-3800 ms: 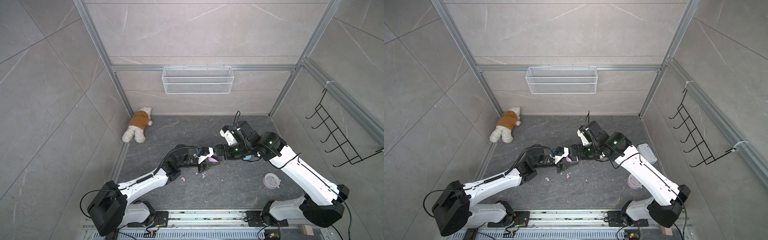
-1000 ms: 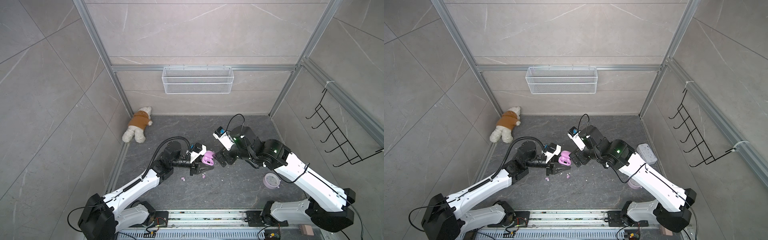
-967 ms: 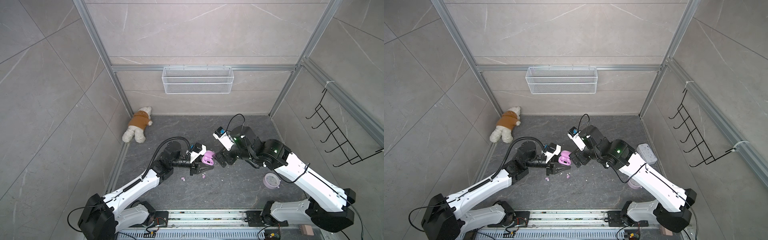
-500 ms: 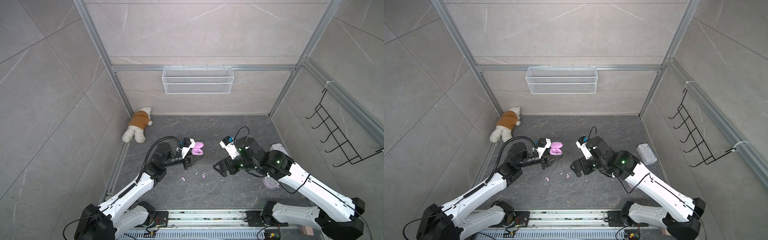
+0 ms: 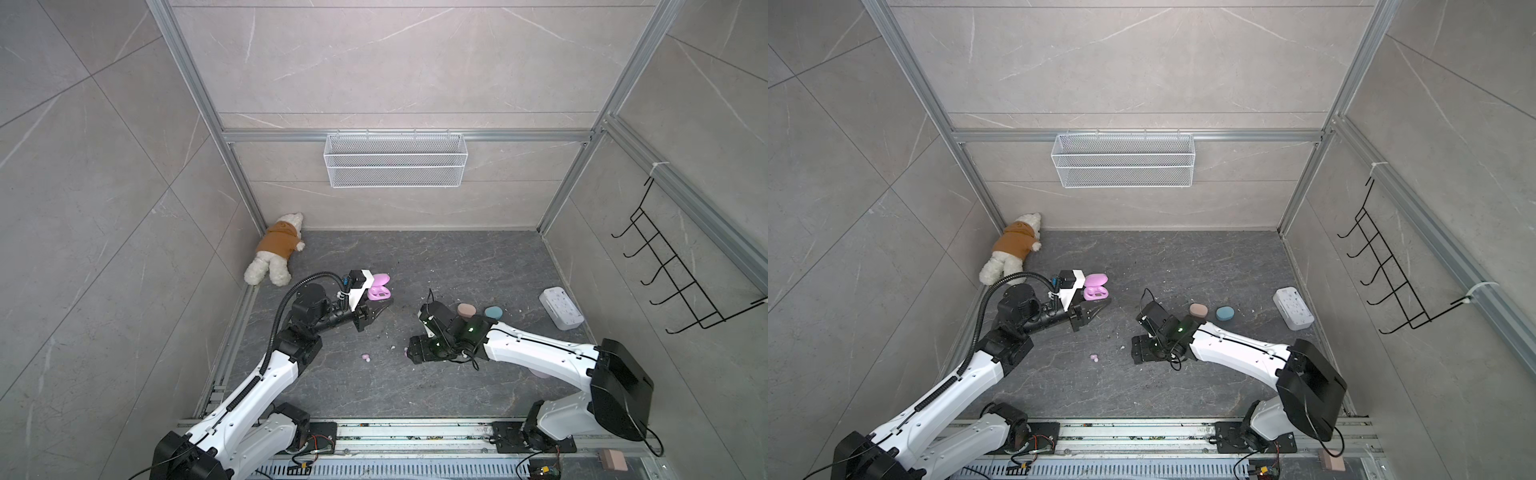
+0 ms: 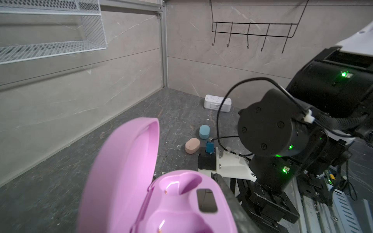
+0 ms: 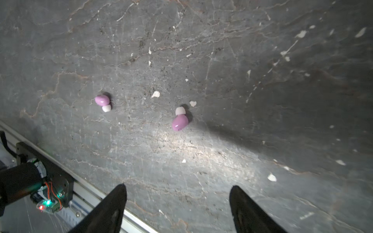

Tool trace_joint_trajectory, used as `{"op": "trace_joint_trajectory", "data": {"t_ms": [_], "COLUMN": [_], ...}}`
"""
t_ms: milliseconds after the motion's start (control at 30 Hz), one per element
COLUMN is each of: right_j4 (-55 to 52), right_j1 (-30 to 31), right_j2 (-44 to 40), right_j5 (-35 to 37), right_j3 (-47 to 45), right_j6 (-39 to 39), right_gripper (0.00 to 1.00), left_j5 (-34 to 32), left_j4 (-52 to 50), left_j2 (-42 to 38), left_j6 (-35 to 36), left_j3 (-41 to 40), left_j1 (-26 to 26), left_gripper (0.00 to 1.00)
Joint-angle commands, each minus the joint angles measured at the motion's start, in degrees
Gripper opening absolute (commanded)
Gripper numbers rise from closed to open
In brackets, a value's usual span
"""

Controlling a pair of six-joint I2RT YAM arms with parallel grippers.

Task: Insert wireless bluetooth earbuds into charging case
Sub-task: Rotate the wireless bluetooth earbud at the center of the table.

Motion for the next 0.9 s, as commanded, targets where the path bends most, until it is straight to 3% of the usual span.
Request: {"op": "trace_joint_trajectory", "data": {"t_ms": [0, 200, 400, 867], "right_j4": [7.0, 14.3, 14.6, 19.7], "right_j1": [0.2, 0.2, 0.2, 0.2], "right_j2": [2.5, 9.8, 13.4, 14.5], "right_j5": [0.8, -3.4, -3.9, -7.1], "right_j3": [-1.2, -0.9, -0.1, 2.3], "right_j6": [5.2, 7.9, 9.2, 9.2], "right_gripper": [0.81, 0.78, 0.74, 0.71], "left_j5": [0.2, 1.2, 1.5, 1.6], "left_j4": [1.5, 3.7, 4.0, 4.8], "left_j2": [-0.2, 1.0, 1.1, 1.1], "left_j6": [1.3, 0.2, 0.6, 0.1], "left_j3": [1.6, 1.6, 1.9, 1.3], "left_j1": [2.5, 4.5, 4.8, 5.1], "left_gripper": [0.21, 0.20, 0.20, 0.20]}}
